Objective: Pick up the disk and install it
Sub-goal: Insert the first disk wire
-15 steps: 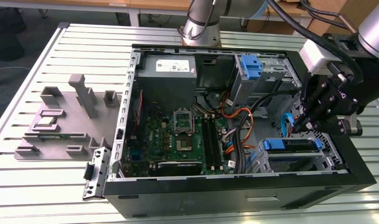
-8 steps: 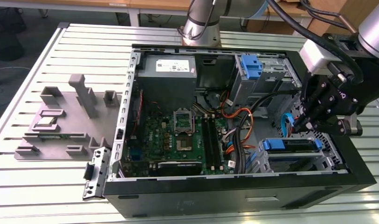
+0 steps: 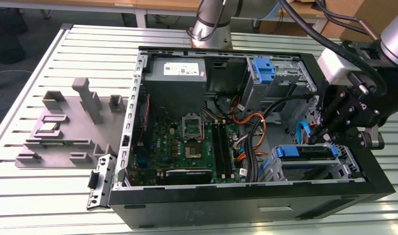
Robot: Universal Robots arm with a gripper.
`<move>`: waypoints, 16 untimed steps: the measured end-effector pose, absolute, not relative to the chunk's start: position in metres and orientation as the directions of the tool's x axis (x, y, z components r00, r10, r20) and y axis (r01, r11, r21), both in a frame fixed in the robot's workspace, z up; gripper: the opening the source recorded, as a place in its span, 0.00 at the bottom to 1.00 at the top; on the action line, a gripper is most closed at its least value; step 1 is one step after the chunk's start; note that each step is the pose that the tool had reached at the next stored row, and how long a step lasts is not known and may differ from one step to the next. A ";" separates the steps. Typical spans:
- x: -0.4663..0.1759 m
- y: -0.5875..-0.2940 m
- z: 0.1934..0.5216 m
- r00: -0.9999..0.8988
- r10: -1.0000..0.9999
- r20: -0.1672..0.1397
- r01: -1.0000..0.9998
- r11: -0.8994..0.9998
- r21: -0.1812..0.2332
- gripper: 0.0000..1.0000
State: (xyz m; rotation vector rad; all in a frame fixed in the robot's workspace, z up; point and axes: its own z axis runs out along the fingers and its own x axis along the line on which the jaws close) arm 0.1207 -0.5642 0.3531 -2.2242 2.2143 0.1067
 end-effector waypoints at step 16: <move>0.126 -0.571 0.343 0.003 -0.993 -0.115 -0.999 -0.009 0.046 0.16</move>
